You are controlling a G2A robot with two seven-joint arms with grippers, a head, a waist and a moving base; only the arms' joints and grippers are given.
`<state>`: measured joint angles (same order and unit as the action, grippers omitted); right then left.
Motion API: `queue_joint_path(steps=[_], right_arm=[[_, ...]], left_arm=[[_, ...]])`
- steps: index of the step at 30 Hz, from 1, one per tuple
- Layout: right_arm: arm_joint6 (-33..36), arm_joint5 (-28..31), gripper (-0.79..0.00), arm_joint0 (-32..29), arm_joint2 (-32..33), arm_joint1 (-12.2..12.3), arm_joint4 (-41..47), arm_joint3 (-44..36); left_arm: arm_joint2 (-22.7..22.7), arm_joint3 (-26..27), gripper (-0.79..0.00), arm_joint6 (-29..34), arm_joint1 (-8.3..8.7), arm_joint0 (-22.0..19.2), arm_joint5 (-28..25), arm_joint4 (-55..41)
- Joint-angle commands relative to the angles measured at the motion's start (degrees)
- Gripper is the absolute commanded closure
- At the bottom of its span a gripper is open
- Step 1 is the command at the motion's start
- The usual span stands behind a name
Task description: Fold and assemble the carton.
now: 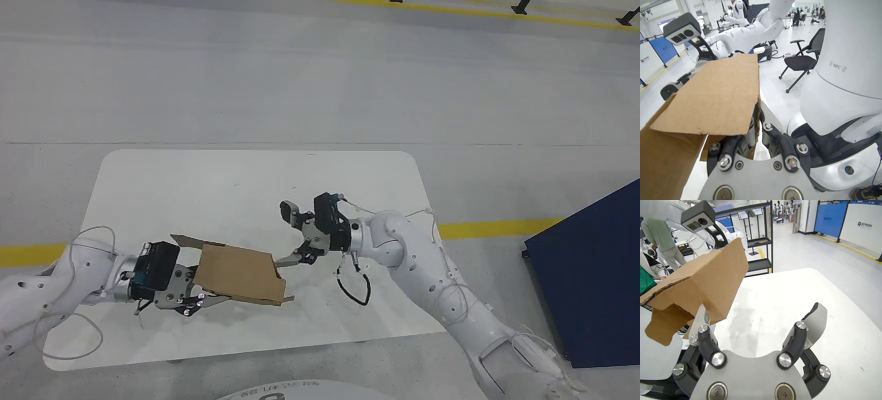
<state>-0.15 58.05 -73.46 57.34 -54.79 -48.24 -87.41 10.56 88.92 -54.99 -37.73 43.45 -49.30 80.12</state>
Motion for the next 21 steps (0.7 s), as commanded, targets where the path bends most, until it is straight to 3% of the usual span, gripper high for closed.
queue_joint_path(steps=[1, 14, 21], right_arm=[[-0.65, -0.05, -0.785, -1.09, 0.99, 0.54, 0.55, -1.07], [-0.06, -1.16, -0.785, -1.86, 0.66, 0.67, 0.63, -2.48], [1.19, -1.6, -0.785, -1.11, -1.77, -0.14, 0.36, -3.25]], left_arm=[[-0.72, 0.1, 0.0, -0.25, 0.14, -0.51, 0.25, -0.21], [-0.82, 0.69, 0.0, -0.57, 0.88, -0.86, 0.57, -0.62], [-0.82, 0.35, 0.0, 0.72, 0.29, -0.8, -0.72, -0.66]])
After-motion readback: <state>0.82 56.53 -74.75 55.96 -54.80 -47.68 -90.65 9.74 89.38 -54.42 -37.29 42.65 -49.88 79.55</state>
